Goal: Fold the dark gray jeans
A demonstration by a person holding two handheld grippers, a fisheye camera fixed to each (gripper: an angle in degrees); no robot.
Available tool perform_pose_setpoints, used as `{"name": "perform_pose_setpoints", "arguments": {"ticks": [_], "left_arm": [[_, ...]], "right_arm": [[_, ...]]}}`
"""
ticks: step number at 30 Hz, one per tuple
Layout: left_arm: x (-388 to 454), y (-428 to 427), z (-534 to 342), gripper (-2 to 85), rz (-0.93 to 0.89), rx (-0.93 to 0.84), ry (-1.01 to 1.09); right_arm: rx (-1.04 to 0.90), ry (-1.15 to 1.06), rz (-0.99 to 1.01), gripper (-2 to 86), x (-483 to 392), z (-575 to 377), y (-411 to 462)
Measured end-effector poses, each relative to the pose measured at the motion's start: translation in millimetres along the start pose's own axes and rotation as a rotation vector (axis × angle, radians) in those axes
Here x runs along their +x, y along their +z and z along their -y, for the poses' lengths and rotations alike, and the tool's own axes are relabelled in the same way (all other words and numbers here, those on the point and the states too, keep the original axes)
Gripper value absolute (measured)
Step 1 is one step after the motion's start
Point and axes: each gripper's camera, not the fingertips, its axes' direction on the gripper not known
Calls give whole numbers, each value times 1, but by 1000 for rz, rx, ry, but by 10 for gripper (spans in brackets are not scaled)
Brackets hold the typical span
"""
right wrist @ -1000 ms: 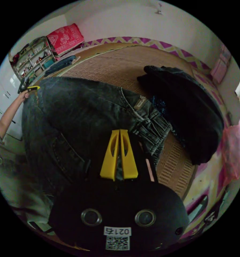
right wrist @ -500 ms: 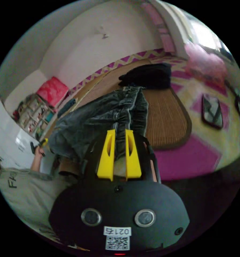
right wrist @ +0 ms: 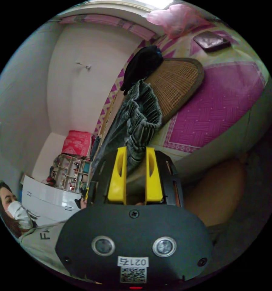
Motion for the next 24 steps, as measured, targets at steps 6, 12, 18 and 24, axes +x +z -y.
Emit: {"name": "perform_pose_setpoints", "arguments": {"ticks": [6,12,18,24], "left_arm": [[-15,0,9,5,17,-32,-130],[-35,-2,9,-8,-49,-23,-233],[-47,-2,11,3,-121,-6,-298],[-55,-2,25,79,-181,44,-276]], "right_arm": [[50,19,-9,68,8,4,-1],[72,23,-17,45,13,4,-8],[72,79,33,80,21,1,-10],[50,113,88,93,18,-5,4]]}}
